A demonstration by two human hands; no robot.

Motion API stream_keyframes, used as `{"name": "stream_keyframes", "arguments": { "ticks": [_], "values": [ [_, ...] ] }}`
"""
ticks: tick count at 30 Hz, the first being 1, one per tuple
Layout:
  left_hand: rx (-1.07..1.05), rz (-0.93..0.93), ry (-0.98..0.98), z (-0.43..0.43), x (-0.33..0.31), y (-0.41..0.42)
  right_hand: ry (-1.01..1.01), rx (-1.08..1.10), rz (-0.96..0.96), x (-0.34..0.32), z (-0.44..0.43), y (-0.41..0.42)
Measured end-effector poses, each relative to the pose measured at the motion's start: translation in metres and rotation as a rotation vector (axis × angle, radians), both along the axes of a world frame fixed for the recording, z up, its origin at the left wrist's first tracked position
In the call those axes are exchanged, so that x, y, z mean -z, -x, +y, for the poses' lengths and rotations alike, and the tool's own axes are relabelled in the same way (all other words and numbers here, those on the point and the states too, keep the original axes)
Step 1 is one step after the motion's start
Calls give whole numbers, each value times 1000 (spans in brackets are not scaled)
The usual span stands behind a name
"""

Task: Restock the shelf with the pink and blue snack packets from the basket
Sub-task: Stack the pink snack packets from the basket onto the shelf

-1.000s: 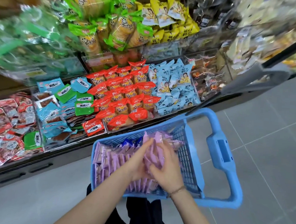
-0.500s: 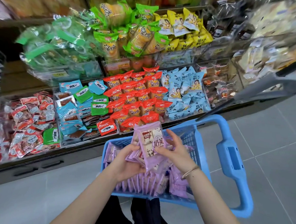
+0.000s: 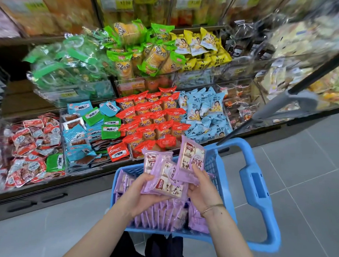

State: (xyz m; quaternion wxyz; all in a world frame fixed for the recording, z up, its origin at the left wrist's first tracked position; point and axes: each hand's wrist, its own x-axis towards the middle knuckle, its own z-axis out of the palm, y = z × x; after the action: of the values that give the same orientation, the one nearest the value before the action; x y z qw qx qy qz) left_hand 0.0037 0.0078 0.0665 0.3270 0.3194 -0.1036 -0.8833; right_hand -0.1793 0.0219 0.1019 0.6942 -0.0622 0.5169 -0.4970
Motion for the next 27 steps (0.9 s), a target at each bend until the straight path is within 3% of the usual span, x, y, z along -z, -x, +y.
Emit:
{"name": "stream_keyframes", "arguments": {
  "ticks": [3,7,13,18,22,27],
  "values": [
    [-83,25,-51,3,-2,-1,-71,-63,-32,2,7,3],
    [-131,-22,19,8,-12,-10,-63,-107,-128,4,14,-5],
    [-244,-151,47,9,-30,-54,-80,0,8,-7,-7,-42],
    [-347,-299,256,1,-43,-102,38,-48,118,-15,-24,-125],
    [-467,-353,203,-3,-47,-170,121,-170,148,-18,-15,-210],
    [-347,-421,181,5,-49,-287,184,-382,242,-22,-18,-296]
  ]
}}
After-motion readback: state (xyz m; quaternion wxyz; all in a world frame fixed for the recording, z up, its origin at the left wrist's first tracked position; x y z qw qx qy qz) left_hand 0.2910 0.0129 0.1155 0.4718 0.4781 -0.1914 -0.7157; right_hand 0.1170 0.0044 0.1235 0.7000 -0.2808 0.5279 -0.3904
